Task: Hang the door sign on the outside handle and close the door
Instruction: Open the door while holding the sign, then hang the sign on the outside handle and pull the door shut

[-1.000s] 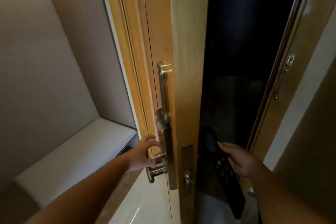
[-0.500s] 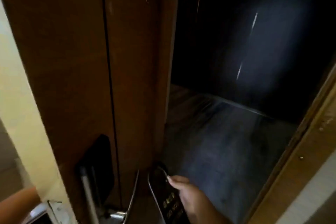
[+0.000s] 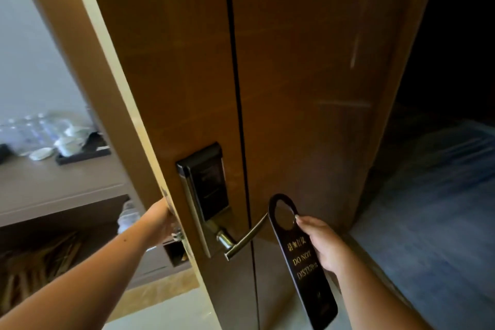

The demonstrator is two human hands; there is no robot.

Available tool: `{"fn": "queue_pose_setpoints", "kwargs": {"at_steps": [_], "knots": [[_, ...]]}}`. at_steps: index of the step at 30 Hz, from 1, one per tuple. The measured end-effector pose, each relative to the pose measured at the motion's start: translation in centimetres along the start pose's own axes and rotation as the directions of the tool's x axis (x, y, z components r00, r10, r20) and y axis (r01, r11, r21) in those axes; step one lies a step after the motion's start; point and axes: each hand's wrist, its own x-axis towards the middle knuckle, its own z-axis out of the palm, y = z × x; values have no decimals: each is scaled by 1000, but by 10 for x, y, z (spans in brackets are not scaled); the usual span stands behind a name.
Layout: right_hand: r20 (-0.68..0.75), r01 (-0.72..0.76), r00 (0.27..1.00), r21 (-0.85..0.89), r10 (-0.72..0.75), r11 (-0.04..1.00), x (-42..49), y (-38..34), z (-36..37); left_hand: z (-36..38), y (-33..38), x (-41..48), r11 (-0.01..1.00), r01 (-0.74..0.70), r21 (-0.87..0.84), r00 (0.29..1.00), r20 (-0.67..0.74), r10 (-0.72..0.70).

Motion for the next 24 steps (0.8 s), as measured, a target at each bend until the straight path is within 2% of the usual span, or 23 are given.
{"fn": "queue_pose_setpoints", "kwargs": {"at_steps": [5, 7, 12, 14, 17, 21, 24], "knots": [[78, -9, 997, -108, 18, 994, 22, -10, 39, -10, 32, -8, 988, -123, -93, 973, -208, 102], [90, -3, 996, -146, 16, 989, 29, -10, 51, -10, 42, -15, 985, -174, -16, 964, -207, 167], [100, 10, 995, -159, 6, 987, 46, -3, 78, -17, 47, -12, 975, -205, -81, 962, -202, 186], [114, 22, 993, -150, -5, 988, 52, -1, 86, -25, 45, -11, 977, -196, -81, 971, -154, 182], [134, 26, 991, -130, -8, 991, 59, 2, 96, -31, 45, -11, 963, -265, 42, 960, -88, 268], [132, 17, 991, -128, 0, 992, 68, 4, 106, -36, 45, -4, 932, -306, 194, 921, -188, 342], [131, 11, 991, -190, 15, 982, 75, 3, 115, -42, 44, 3, 908, -316, 277, 910, -182, 372]]}}
